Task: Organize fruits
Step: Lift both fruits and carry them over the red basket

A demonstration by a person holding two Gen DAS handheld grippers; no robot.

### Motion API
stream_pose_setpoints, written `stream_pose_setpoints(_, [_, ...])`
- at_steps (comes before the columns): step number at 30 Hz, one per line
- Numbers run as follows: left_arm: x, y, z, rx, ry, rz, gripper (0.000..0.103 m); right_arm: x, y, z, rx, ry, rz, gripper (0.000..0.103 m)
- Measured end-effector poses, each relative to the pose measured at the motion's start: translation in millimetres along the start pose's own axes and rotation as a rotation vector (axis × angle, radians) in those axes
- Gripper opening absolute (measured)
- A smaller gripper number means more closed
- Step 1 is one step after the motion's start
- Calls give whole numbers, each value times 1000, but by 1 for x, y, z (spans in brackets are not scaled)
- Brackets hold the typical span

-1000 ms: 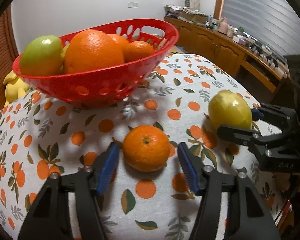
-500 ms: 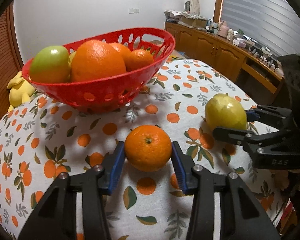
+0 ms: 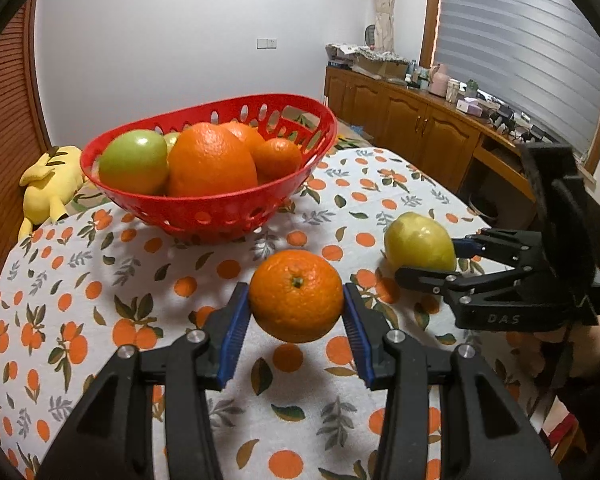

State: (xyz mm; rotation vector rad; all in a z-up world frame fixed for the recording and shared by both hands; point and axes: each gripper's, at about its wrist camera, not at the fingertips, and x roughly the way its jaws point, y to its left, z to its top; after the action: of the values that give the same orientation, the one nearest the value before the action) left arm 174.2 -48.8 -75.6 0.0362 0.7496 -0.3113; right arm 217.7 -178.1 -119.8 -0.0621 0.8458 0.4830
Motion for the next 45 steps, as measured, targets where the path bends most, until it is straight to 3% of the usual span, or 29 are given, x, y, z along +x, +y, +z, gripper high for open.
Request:
stream_pose_setpoints(9, [-25, 4, 13, -8, -64, 7, 45, -5, -1, 5, 24, -19, 5, 62])
stream_pose_setpoints(26, [-60, 14, 36, -15, -158, 20, 45, -65, 35, 55, -96, -156, 33, 62])
stream_pose_setpoints(36, [-56, 32, 47, -31, -174, 30, 45, -56, 47, 83, -140, -167, 48, 62])
stream_pose_setpoints(45, [-36, 60, 73, -37, -165, 45, 45, -25, 50, 119, -184, -148, 38, 62])
